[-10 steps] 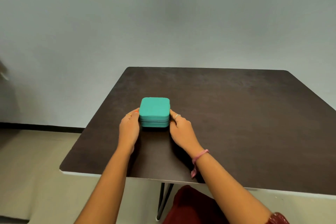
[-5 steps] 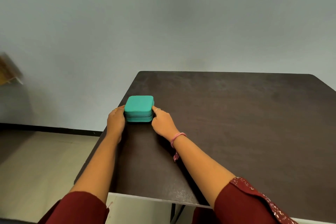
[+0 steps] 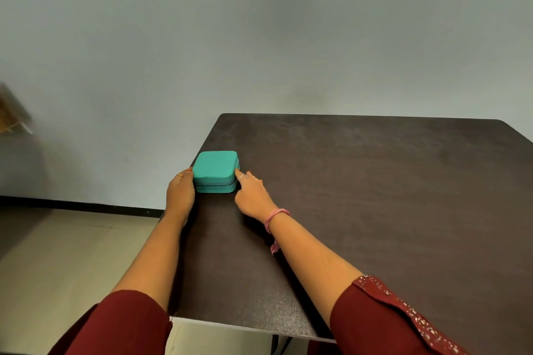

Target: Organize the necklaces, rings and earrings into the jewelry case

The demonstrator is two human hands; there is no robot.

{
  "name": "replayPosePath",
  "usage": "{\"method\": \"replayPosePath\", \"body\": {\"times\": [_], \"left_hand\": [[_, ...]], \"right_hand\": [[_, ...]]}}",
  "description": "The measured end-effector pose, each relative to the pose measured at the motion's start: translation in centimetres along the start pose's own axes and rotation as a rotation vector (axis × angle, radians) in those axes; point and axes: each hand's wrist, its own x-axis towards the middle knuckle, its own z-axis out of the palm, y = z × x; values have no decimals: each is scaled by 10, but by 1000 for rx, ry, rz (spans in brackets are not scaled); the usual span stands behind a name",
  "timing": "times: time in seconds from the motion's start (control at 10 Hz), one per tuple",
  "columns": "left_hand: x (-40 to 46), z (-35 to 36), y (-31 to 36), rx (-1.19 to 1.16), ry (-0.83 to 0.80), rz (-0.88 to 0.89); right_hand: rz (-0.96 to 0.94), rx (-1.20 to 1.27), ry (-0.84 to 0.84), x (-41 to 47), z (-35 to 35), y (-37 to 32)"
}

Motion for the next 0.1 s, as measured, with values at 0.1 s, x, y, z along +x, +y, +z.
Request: {"method": "replayPosePath", "body": {"times": [0.1], "left_hand": [[-8, 7, 3, 152, 111, 75]], "right_hand": [[-10, -10, 52, -5, -1, 5]]}}
